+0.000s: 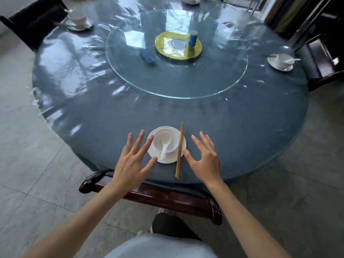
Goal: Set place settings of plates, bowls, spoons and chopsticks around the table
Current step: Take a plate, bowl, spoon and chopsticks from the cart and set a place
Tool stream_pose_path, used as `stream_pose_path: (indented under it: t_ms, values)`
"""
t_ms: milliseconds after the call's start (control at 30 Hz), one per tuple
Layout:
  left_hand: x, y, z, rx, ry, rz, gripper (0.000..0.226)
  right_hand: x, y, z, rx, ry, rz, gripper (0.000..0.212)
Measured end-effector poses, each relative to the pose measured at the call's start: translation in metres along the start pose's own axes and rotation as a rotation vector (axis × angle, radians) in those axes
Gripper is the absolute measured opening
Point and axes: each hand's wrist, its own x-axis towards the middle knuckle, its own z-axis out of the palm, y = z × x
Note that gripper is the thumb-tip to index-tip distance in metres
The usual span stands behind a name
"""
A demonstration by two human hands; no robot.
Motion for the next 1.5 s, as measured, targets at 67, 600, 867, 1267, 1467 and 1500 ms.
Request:
stream_pose_path:
  t_ms: [67,600,867,1267,1467,1500]
  values:
    - [-0.009,0.004,-0.004,0.023,0.02,0.034,0.074,-0.016,-0.006,-0.011,-0.028,0.018,-0.014,0.072]
    - [-0.02,0.147,-0.024,0.11,0.122,0.222,0.075,-0.026,0.016,-0.166,-0.215,0.15,-0.252,0.082]
    - [0.011,0.25,0.036,0.179,0.211,0.189,0.076,0.011,0.115,-0.246,-0.264,0.131,-0.328,0.086]
    - [0.091,0.406,0.104,0.257,0.226,0.171,0.076,0.092,0.224,-0.364,-0.327,0.102,-0.422,0.09]
    - [0.177,0.465,0.124,0.302,0.302,0.213,0.076,0.182,0.268,-0.413,-0.359,0.1,-0.526,0.089]
    - [0.195,0.474,0.129,0.309,0.309,0.215,0.076,0.198,0.276,-0.421,-0.35,0.106,-0.537,0.089]
